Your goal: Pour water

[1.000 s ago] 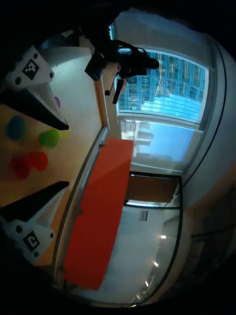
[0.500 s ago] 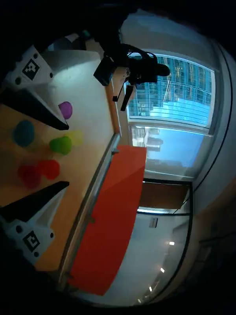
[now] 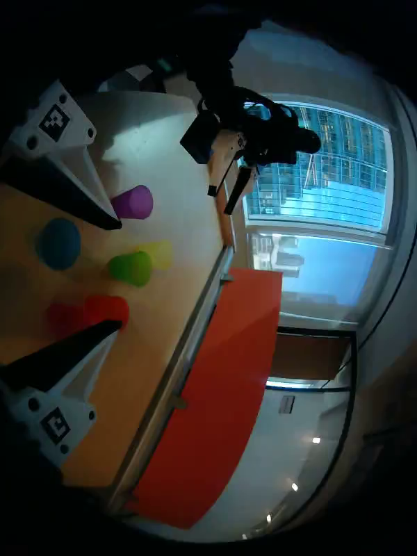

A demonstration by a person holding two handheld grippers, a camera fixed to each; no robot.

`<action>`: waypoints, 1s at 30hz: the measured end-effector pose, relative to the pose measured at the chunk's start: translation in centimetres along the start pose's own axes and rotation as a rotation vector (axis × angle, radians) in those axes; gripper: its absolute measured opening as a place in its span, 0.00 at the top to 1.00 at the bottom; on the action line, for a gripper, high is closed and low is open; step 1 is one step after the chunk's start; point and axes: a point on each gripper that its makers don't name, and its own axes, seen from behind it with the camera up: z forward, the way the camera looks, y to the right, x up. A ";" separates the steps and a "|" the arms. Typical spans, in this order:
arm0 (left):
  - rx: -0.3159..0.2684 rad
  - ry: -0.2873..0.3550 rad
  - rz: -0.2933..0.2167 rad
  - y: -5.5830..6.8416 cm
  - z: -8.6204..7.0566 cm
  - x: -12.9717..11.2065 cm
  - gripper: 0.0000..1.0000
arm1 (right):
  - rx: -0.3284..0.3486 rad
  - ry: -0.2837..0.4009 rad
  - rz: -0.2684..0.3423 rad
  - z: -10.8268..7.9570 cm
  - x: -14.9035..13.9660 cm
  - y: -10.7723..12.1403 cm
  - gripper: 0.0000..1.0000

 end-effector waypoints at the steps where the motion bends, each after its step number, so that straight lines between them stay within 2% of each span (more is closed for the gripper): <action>1: -0.003 -0.006 0.000 0.0 0.2 -0.2 0.02 | 0.003 -0.005 -0.002 0.1 -0.3 -0.1 0.00; 18: -0.044 -0.096 0.007 1.3 3.7 -3.9 0.02 | 0.064 -0.098 -0.016 2.4 -5.4 -1.9 0.00; 30: -0.062 -0.134 0.006 2.1 5.0 -5.6 0.02 | 0.099 -0.156 0.005 3.0 -8.8 -3.1 0.00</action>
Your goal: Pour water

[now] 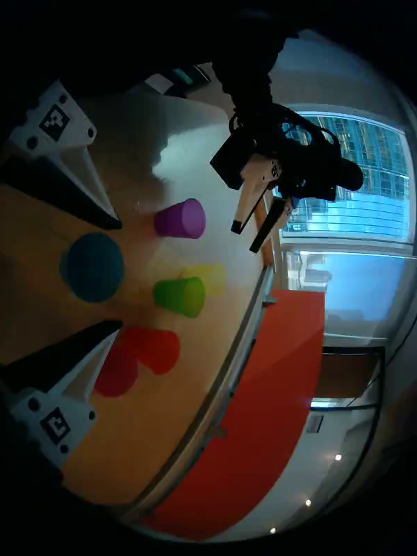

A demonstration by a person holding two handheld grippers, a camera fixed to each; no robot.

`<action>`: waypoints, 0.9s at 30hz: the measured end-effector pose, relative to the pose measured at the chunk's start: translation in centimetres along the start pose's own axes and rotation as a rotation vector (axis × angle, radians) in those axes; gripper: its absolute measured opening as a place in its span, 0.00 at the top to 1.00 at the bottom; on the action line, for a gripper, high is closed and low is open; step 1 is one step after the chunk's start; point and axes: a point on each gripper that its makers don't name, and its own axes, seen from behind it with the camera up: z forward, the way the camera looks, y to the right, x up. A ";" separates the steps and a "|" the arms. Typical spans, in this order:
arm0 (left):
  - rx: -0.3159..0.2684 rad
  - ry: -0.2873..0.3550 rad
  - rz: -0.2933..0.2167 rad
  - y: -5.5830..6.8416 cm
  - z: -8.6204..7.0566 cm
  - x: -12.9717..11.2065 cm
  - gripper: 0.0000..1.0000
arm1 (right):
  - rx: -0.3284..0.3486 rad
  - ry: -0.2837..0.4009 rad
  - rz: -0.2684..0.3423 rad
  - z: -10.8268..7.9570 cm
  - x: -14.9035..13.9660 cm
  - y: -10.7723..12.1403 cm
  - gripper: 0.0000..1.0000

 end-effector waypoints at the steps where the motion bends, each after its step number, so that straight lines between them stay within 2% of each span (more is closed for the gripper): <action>1: -0.001 -0.004 0.000 0.1 0.1 -0.1 0.02 | 0.003 -0.005 0.000 0.1 -0.3 -0.1 0.00; 12: -0.011 -0.034 0.005 0.7 0.8 -1.2 0.02 | 0.018 -0.057 -0.008 0.6 -3.2 -0.9 0.00; 27: -0.018 -0.048 -0.003 0.9 1.5 -1.7 0.02 | 0.021 -0.097 -0.021 2.1 -5.3 -0.6 0.00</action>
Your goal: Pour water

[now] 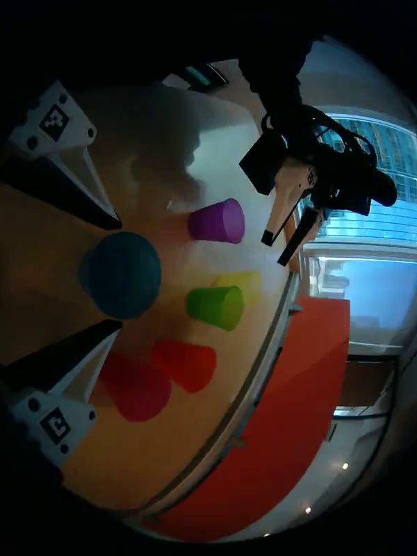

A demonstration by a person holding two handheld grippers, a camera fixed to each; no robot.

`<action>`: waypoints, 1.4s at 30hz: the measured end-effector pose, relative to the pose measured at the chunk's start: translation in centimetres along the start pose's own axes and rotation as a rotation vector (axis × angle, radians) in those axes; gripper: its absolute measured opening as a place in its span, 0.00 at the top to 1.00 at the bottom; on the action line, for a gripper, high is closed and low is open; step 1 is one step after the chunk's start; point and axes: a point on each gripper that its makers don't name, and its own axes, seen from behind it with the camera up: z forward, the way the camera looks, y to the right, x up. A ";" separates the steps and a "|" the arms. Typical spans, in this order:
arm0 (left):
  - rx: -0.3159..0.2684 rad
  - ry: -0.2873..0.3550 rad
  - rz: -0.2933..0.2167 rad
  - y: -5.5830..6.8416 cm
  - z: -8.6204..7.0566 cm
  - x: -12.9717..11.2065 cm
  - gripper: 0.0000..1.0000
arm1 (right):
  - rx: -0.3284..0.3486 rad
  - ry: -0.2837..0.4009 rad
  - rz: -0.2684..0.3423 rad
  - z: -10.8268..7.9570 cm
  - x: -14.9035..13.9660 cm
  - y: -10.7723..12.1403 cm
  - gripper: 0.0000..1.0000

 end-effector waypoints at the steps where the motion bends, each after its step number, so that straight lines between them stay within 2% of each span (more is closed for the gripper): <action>1: -0.001 -0.001 -0.001 0.0 0.1 0.0 0.02 | 0.001 -0.002 -0.001 0.2 -0.1 0.0 0.00; 11: -0.008 -0.018 0.000 -0.2 0.7 -0.4 0.02 | 0.018 -0.009 0.006 2.2 -0.3 0.0 0.00; 21: -0.013 -0.030 0.001 -0.5 1.4 -0.5 0.02 | 0.037 0.006 0.022 3.0 -0.1 -0.2 0.02; 23: -0.016 -0.034 0.001 -0.5 1.6 -0.5 0.02 | 0.037 0.010 0.026 3.1 0.0 -0.1 0.06; 42: -0.046 -0.105 0.039 -0.5 4.0 -0.5 0.02 | 0.039 0.040 0.016 2.4 1.2 0.3 0.08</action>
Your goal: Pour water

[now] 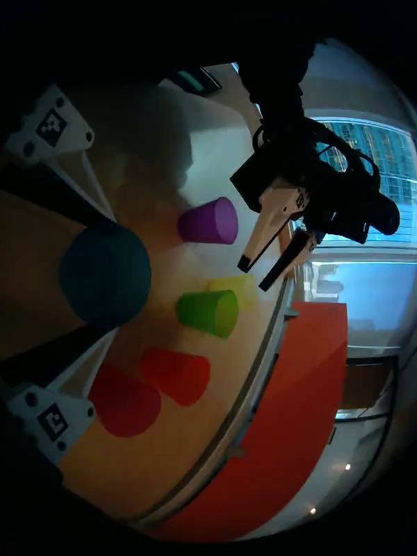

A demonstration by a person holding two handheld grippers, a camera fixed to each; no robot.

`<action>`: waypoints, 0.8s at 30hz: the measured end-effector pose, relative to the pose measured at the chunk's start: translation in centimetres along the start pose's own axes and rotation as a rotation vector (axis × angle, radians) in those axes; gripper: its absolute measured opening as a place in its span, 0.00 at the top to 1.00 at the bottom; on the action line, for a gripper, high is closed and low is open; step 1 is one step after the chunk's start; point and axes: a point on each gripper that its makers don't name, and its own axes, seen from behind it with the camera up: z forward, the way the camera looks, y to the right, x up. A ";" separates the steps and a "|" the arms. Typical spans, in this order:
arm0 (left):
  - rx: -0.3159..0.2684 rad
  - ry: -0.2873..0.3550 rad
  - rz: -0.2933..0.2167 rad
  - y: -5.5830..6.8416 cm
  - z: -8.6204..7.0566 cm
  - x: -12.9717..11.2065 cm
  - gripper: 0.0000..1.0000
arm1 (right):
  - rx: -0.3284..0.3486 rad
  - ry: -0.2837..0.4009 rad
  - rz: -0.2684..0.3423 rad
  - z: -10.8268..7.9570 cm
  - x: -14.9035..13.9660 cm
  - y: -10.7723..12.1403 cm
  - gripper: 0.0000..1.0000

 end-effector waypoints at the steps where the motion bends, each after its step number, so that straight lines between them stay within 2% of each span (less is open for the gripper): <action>1: -0.002 -0.005 0.003 0.0 0.2 0.0 0.02 | 0.000 0.001 0.000 -0.1 0.1 0.0 0.08; 14: -0.041 -0.079 0.035 0.0 3.1 -0.5 0.02 | -0.002 0.000 -0.002 -0.9 -0.2 0.3 0.08; 24: -0.033 -0.140 0.049 -0.6 5.2 -1.3 0.02 | -0.004 0.006 0.005 -1.0 -0.2 0.6 0.08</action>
